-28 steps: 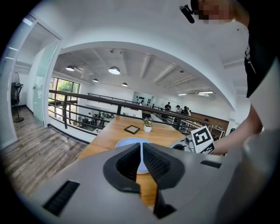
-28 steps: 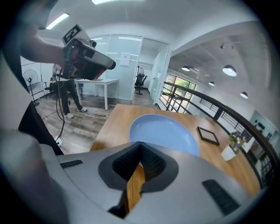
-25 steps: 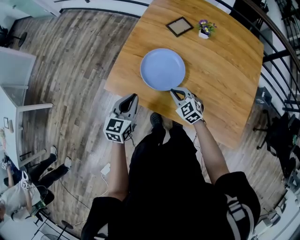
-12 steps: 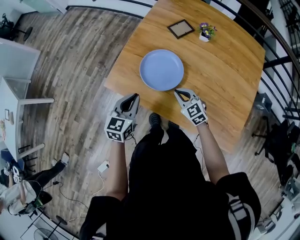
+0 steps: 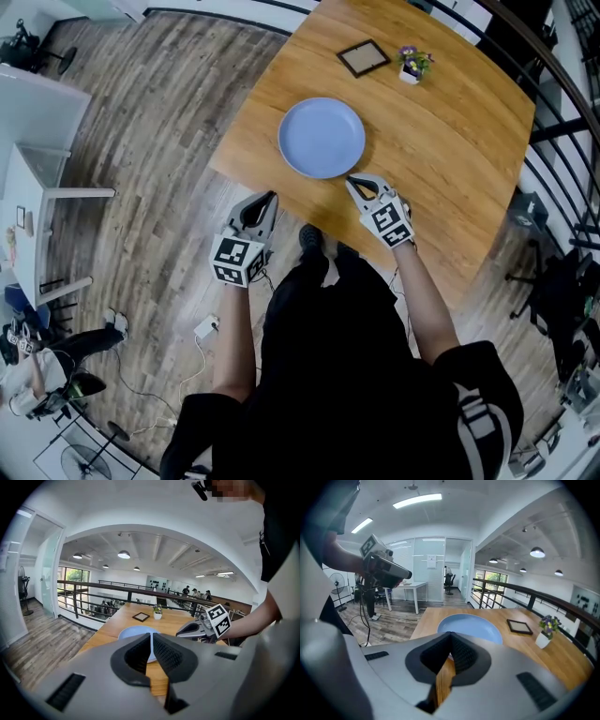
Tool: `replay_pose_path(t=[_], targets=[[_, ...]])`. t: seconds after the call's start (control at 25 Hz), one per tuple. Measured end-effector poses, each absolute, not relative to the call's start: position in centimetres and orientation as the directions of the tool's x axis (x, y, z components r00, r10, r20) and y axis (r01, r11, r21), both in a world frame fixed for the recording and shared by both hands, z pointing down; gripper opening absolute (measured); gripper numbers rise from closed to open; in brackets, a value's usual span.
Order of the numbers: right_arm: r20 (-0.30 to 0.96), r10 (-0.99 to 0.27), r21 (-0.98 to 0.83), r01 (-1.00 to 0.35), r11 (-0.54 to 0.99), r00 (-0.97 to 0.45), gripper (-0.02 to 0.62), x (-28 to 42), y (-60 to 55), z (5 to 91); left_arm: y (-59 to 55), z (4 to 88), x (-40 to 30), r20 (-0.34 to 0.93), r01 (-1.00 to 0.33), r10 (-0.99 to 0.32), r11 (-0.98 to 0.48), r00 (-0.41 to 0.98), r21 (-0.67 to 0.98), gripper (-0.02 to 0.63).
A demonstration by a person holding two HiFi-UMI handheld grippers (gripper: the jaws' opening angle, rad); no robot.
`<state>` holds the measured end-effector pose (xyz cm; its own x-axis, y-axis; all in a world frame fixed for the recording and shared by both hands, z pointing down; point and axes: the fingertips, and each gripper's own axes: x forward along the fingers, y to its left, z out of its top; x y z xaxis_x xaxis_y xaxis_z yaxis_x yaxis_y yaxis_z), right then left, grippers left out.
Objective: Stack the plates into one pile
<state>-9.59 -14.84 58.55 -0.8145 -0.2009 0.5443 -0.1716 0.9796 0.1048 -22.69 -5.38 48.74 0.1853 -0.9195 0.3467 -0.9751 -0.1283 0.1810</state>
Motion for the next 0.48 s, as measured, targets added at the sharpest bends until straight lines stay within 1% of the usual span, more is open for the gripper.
replay_pose_path(t=[0.28,0.48], targets=[[0.535,-0.172,0.097,-0.142,0.985,-0.827,0.009,-8.9,-14.9,58.1,-4.9,48.3,-21.5,0.356,-0.979,-0.922,-0.086,0.149,0.186,0.034],[0.526,-0.178,0.085,-0.157,0.984,-0.832,0.009,-8.2,-15.2,57.6,-4.8,47.9,-20.6,0.365,-0.981,-0.920,-0.079,0.141,0.179,0.034]])
